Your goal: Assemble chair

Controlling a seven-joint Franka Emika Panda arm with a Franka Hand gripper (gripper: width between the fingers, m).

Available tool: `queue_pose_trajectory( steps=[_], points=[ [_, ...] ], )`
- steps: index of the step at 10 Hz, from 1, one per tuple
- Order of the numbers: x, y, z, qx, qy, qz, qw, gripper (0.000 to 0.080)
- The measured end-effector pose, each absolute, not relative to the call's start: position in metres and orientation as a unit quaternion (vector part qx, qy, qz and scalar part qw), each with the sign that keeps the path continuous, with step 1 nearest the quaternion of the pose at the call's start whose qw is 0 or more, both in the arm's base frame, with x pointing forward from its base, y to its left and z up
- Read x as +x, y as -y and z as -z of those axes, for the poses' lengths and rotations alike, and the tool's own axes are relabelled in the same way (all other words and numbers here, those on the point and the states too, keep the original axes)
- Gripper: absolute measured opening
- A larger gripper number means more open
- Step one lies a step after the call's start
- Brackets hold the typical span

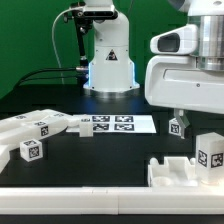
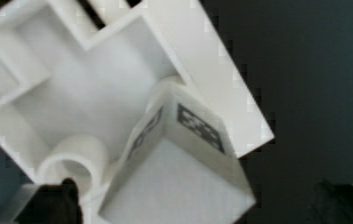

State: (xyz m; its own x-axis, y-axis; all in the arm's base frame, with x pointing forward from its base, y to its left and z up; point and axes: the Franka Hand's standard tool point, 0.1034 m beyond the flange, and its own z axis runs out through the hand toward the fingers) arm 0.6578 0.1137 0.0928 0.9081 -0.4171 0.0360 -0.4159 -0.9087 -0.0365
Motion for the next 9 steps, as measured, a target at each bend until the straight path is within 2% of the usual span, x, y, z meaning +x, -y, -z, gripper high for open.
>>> queue_pose_trajectory(
  steps=[2,4,5,6,7,8,9],
  points=[
    [0.6570,-0.1112,-0.0926,-0.999,-0.040,0.020,-0.011,0.0649],
    [0.6589,-0.1098,-0.0904,-0.998,0.052,0.022,-0.016,0.0649],
    [0.6589,-0.1100,-0.0904,-0.999,0.018,0.023,-0.015,0.0512],
    [0.6589,-0.1095,-0.0902,-0.999,0.020,0.022,-0.016,0.0512],
    [0.6588,-0.1099,-0.0901,-1.000,-0.003,0.023,-0.014,0.0330],
    [0.6587,-0.1099,-0.0899,-0.998,-0.049,0.023,-0.013,0.0284],
    [0.6586,-0.1099,-0.0898,-0.997,-0.076,0.023,-0.012,0.0284]
  ],
)
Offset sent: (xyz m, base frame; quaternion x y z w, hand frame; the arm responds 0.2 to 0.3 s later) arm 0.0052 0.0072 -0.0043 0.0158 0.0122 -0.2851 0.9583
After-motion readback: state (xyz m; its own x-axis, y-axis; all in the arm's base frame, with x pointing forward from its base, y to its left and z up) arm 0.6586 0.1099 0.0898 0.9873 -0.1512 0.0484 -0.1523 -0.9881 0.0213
